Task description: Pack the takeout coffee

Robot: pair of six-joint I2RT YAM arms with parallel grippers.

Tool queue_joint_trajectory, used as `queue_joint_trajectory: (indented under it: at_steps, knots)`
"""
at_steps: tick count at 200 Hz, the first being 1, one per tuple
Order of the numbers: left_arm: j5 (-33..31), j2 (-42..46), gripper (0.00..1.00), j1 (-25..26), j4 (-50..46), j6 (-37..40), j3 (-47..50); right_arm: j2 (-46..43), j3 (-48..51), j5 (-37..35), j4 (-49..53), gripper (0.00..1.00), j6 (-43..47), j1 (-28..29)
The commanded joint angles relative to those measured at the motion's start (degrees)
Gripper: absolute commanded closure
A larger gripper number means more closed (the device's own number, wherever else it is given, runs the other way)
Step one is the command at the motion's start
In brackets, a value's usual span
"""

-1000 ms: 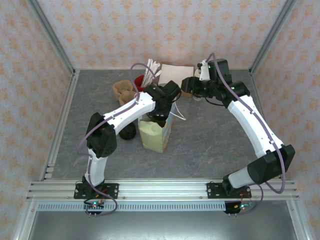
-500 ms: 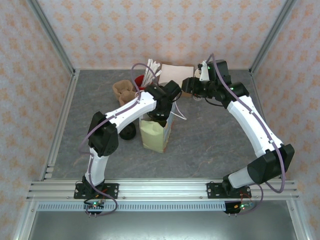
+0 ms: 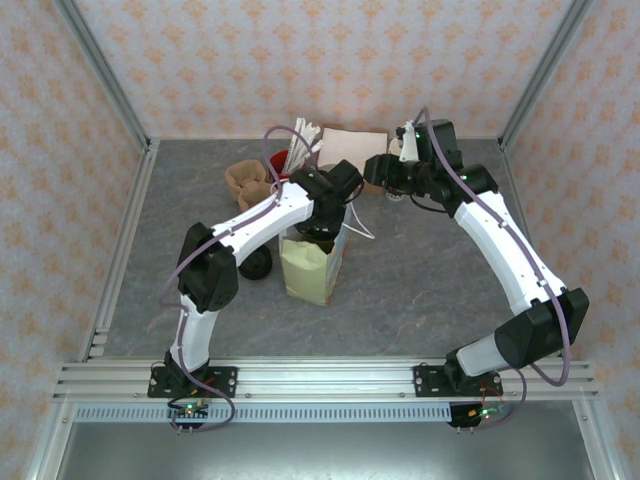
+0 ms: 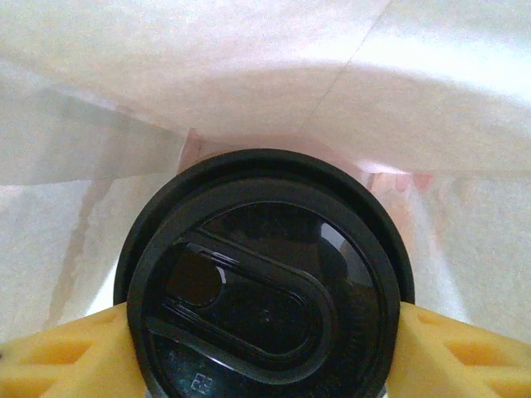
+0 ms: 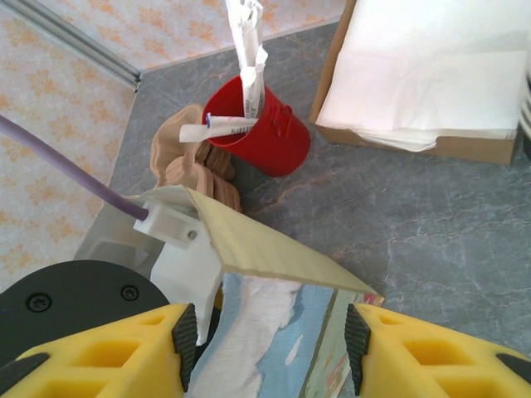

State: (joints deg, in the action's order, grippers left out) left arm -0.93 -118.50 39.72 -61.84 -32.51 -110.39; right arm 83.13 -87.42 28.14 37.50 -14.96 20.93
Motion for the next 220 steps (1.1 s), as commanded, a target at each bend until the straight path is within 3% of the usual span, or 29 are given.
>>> queue_joint_trajectory:
  at_steps: [1, 69, 220]
  knots:
    - [2.42, -2.31, 0.25, -1.12, -0.40, 0.42, -4.73, -0.43, 0.90, 4.76, 4.97, 0.45, 2.27, 2.50]
    - [1.02, -0.46, 0.12, -1.32, -4.52, -0.08, -10.81, -0.33, 0.97, 6.58, 3.31, 0.41, 0.90, 2.50]
    - [1.28, 2.64, 0.10, -1.32, -9.96, -3.26, -20.92, 3.06, 2.14, 11.25, 1.23, 0.41, -2.42, 4.09]
